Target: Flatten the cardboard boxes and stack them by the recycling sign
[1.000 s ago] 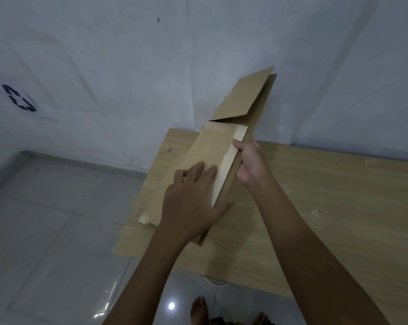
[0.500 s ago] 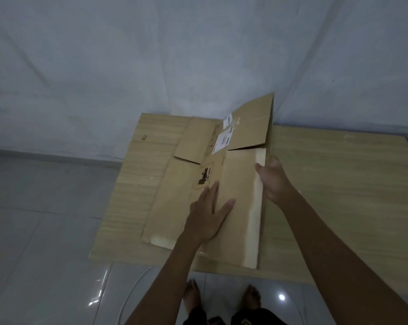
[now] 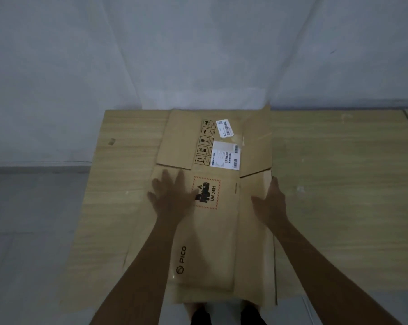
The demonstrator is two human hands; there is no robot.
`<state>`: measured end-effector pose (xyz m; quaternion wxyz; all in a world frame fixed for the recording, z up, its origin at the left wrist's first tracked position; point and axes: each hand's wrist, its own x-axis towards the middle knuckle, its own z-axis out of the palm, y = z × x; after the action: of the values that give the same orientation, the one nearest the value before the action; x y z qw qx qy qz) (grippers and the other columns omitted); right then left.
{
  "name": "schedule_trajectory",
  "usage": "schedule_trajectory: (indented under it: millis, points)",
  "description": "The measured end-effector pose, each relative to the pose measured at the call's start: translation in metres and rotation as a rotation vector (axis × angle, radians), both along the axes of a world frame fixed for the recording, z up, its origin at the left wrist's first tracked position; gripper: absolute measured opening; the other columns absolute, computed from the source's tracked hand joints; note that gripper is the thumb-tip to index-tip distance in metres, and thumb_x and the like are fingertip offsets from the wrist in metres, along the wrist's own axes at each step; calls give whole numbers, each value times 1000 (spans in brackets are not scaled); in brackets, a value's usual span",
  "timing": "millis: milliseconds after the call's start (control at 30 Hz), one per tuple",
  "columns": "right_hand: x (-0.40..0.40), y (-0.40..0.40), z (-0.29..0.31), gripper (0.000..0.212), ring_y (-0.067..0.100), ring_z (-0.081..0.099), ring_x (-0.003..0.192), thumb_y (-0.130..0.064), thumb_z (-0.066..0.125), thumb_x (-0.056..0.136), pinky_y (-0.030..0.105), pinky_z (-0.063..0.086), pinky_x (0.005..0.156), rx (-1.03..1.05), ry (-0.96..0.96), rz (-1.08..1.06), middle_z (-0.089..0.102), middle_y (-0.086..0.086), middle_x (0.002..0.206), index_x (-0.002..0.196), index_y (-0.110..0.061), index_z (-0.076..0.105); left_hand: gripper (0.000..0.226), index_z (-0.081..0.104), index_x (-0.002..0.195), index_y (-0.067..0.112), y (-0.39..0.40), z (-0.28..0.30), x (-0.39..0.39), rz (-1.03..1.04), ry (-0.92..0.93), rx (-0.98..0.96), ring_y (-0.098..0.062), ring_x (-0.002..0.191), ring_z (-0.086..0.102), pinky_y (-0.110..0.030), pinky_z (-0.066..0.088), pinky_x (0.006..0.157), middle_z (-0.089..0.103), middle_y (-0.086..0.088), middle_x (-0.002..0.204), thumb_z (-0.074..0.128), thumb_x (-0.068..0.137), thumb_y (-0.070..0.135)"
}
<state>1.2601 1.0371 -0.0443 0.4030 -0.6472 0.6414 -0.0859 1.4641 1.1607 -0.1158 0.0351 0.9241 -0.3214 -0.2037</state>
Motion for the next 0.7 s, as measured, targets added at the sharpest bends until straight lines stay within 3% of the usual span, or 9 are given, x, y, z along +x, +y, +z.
schedule_trajectory:
  millis: [67,133,233,300,400,500,567,633,700]
  points:
    - [-4,-4,-9,59,38,62,109,-10,70,85,38,50,89,0,20,-35,64,16,120,137,-11,42,106,33,140,30,-6,1,14,125,-68,-59,-42,128,37,-58,38,99,31,-8,150,57,58,92]
    - [-10,-11,-15,64,37,62,111,-17,76,81,41,51,92,9,24,-70,64,14,122,137,-15,45,128,33,136,22,-12,2,25,257,-38,-94,-43,122,41,-57,38,96,37,-9,145,70,35,92]
    - [-18,-17,-24,68,33,62,113,-28,81,76,43,51,96,45,69,-128,65,9,122,136,-18,49,135,35,135,22,-19,2,36,383,35,-112,-45,125,41,-56,36,100,40,-12,143,83,24,82]
    - [-25,-21,-31,59,30,64,106,-26,79,77,42,54,92,65,16,-176,68,7,118,130,-19,56,128,37,139,21,-20,2,46,453,61,-130,-44,125,45,-55,40,101,45,-15,141,85,36,79]
    - [-34,-22,-37,30,24,65,86,-4,67,84,35,55,74,111,-246,-275,71,15,108,111,-15,66,101,43,141,21,-14,2,64,477,164,-219,-43,126,52,-51,44,103,56,-15,136,80,63,72]
    - [-47,-17,-29,27,19,59,77,4,61,87,23,50,57,99,-387,-311,68,12,94,92,-23,64,66,46,139,24,-8,10,70,405,317,-358,-36,124,58,-42,44,102,62,-12,133,68,86,57]
    - [-61,-11,-22,25,19,60,78,1,60,89,25,51,61,68,-439,-330,67,7,93,97,-21,65,52,48,132,28,-7,18,64,366,414,-480,-33,114,63,-41,50,95,65,-9,123,66,90,53]
    - [-85,-7,-17,26,19,62,80,-1,61,89,32,53,68,36,-457,-347,70,5,95,97,-25,67,43,51,127,28,-7,34,46,348,506,-579,-25,104,67,-31,53,81,66,-2,111,67,92,48]
    - [-117,-5,-7,25,19,62,78,-2,62,89,34,51,68,-2,-495,-355,70,4,92,92,-26,67,35,54,125,24,-13,55,16,293,548,-661,-4,86,68,-18,52,65,68,2,106,66,96,38]
